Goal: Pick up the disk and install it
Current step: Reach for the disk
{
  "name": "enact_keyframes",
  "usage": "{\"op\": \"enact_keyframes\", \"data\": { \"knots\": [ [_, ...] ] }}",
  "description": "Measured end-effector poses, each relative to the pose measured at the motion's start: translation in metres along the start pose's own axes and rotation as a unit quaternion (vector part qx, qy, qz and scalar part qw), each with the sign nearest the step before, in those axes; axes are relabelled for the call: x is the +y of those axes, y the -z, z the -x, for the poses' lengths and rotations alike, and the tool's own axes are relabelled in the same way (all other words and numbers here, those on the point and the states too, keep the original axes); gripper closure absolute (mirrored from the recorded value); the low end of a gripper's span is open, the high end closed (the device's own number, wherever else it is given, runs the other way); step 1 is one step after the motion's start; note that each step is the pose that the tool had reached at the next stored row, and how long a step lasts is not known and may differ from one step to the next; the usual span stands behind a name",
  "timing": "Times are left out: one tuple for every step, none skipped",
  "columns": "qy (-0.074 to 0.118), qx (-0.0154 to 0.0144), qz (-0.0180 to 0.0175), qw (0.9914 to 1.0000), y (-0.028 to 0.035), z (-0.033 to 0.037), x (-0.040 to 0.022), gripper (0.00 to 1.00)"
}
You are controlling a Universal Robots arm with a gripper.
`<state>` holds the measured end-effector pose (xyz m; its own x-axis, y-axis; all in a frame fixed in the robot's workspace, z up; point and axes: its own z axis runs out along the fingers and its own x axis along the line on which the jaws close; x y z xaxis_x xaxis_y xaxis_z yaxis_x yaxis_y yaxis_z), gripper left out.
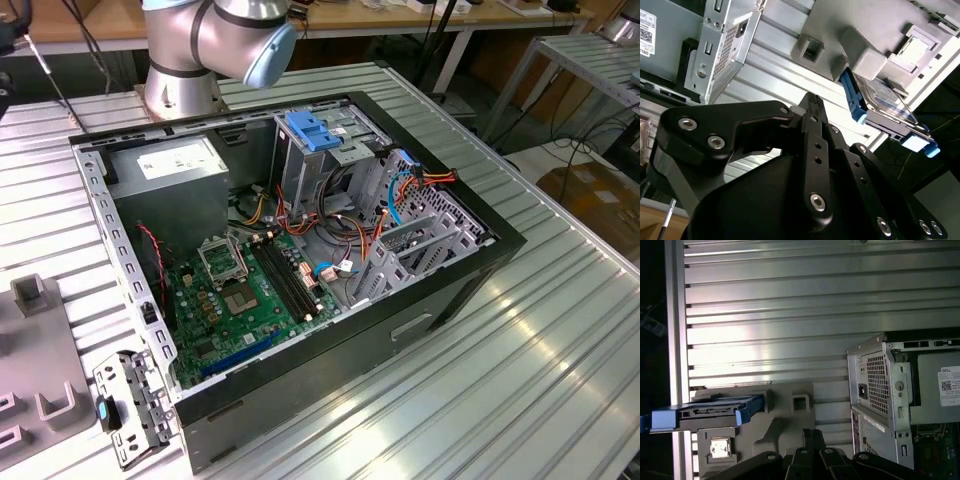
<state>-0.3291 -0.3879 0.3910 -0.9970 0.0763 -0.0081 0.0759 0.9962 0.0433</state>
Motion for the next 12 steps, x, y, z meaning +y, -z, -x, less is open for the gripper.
{"op": "enact_keyframes", "data": {
  "knots": [
    [0.0, 0.0, 0.0, 1.0, 0.0, -0.0045, -0.0002, 0.89],
    [0.0, 0.0, 0.0, 1.0, 0.0, -0.0093, -0.0004, 0.89],
    [0.0, 0.0001, 0.0, 1.0, 0.0, -0.0149, -0.0008, 0.89],
    [0.0, 0.0003, 0.0, 1.0, 0.0, -0.0192, -0.0012, 0.89],
    [0.0, 0.0012, -0.0001, 1.0, 0.0, -0.0268, -0.0017, 0.89],
    [0.0, 0.0022, -0.0002, 1.0, 0.0, -0.0308, -0.0019, 0.89],
    [0.0, 0.0038, -0.0003, 0.99999, -0.0001, -0.0346, -0.0022, 0.89],
    [0.0, 0.0064, -0.0005, 0.99998, -0.0002, -0.0382, -0.0024, 0.89],
    [0.0, 0.0097, -0.0007, 0.99995, -0.0003, -0.0415, -0.0026, 0.89],
    [-0.001, 0.0147, -0.0011, 0.99989, -0.0005, -0.0464, -0.0029, 0.89],
    [-0.001, 0.0173, -0.0014, 0.99985, -0.0005, -0.0499, -0.0032, 0.89],
    [-0.001, 0.0192, -0.0015, 0.99981, -0.0007, -0.0536, -0.0035, 0.89]
  ]
}}
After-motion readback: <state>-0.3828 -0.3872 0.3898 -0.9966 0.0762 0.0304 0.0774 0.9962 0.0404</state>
